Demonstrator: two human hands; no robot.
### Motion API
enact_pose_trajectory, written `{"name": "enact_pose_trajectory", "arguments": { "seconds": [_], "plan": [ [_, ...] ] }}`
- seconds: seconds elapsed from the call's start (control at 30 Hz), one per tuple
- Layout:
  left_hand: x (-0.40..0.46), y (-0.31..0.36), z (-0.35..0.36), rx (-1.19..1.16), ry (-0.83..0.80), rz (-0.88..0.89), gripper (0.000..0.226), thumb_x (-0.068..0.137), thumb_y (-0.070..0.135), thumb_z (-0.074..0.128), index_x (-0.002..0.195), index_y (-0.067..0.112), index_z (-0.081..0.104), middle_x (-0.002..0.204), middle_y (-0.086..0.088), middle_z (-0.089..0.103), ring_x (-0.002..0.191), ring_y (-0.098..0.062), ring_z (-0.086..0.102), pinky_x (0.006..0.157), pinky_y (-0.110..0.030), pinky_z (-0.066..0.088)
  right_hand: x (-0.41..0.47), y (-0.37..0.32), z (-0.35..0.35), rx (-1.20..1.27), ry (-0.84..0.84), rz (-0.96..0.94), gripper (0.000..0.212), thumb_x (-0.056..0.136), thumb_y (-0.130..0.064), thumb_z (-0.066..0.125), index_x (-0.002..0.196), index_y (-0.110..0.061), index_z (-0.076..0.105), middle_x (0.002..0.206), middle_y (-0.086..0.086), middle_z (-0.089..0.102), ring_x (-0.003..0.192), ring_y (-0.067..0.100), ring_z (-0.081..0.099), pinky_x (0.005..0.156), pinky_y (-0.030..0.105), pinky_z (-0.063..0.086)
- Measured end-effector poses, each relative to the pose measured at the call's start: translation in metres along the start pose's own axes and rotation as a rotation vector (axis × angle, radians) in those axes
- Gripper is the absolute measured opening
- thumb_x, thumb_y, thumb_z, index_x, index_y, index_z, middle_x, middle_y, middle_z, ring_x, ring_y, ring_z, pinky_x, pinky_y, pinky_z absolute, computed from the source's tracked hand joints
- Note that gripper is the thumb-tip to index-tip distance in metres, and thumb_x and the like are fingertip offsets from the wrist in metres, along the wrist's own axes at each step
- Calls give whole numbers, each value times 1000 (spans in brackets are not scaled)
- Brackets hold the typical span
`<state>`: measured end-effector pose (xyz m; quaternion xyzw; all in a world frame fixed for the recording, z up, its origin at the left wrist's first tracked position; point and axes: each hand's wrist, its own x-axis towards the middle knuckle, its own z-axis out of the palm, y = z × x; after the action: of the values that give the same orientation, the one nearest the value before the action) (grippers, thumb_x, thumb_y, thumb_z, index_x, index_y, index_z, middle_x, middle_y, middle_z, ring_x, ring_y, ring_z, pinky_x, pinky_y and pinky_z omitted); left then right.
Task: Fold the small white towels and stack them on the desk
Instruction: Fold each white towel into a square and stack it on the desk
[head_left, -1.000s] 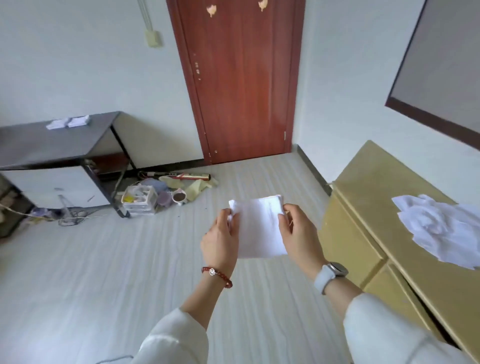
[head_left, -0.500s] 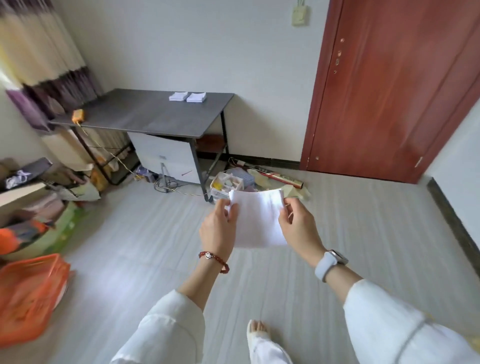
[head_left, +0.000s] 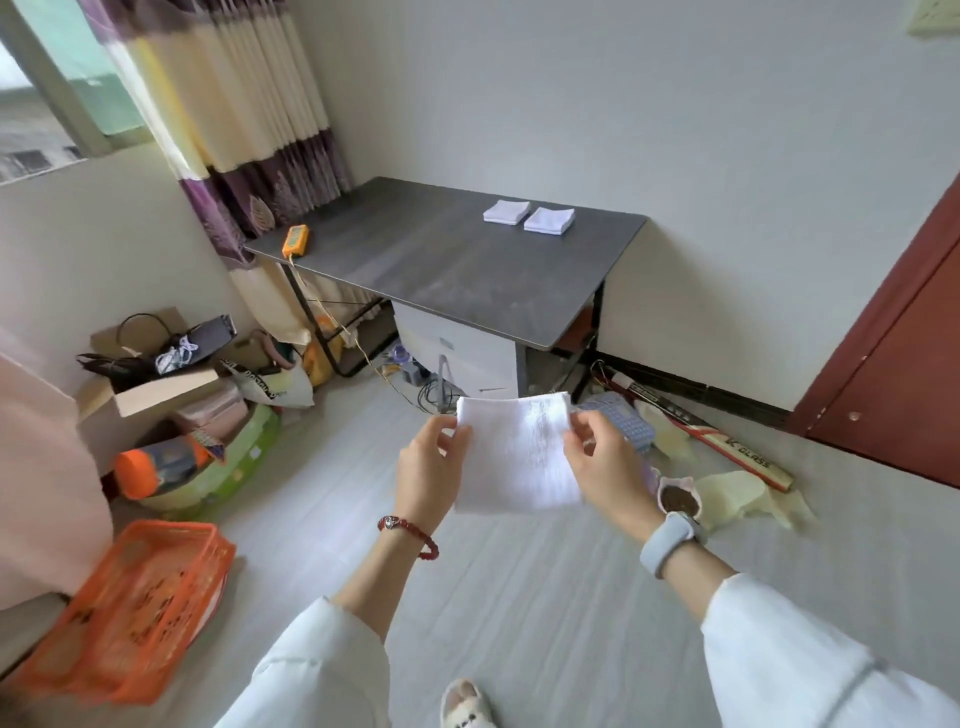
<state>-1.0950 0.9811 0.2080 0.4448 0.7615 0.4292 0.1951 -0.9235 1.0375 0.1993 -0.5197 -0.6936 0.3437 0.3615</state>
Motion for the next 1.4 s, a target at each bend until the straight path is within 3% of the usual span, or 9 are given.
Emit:
{"name": "enact_pose_trajectory", "arguments": {
  "seconds": [0.17,0.27,0.4,0.57,0.7,0.83,0.97,1.1,1.4],
  "plan": [
    [144,-39,5,14,11,-3,16,93,24,49,97,12,60,79,-2,60,76,-22,56,67,-29,43,130,-3,76,13,-42,-3,14,92,-11,49,103,-5,55,85,-3,56,72,8,51,62,16,39],
    [237,-57,7,12,-20,-24,17,94,23,48,97,11,59,79,-2,60,75,-22,55,68,-30,43,213,-11,119,-2,-26,49,15,91,-12,50,104,-6,57,86,0,58,78,18,54,71,28,41],
    [352,-69,14,55,-54,-30,17,93,22,48,96,9,59,77,0,58,73,-20,51,65,-27,36,310,-18,162,-18,-17,108,14,90,-11,52,101,-7,58,86,0,58,75,17,51,63,20,31],
    [467,-75,46,74,-161,-34,16,93,22,48,96,10,59,78,2,57,73,-17,49,60,-23,29,409,-6,193,-25,1,218,12,89,-10,51,99,-10,58,83,-4,57,80,16,53,66,21,33],
    [557,-82,80,45,-239,-52,16,92,24,48,95,14,59,77,4,58,74,-17,51,65,-27,40,493,15,215,-45,-1,280,16,90,-12,50,103,-9,58,91,-2,58,88,15,53,75,24,38],
    [659,-82,112,50,-290,-57,16,92,26,49,94,14,59,74,10,54,74,-15,49,61,-25,37,591,35,239,-18,13,332,20,90,-12,49,107,-6,58,96,-1,58,91,13,52,81,24,38],
    [757,-74,137,67,-342,-69,17,92,30,48,93,16,58,74,14,54,75,-14,51,60,-20,38,684,46,257,14,29,390,18,91,-14,49,106,-9,58,95,-4,56,92,12,52,80,23,37],
    [837,-60,162,88,-389,-59,20,93,31,46,100,15,57,84,10,58,79,-15,52,62,-26,39,755,50,263,32,61,423,17,91,-15,48,106,-10,57,94,-3,57,91,13,52,79,23,36],
    [990,-23,243,92,-498,25,22,94,30,42,102,13,54,85,7,58,76,-16,53,61,-26,41,906,74,259,-10,198,473,18,94,-16,46,105,-6,55,95,-1,55,87,13,51,79,24,42]
  ]
}}
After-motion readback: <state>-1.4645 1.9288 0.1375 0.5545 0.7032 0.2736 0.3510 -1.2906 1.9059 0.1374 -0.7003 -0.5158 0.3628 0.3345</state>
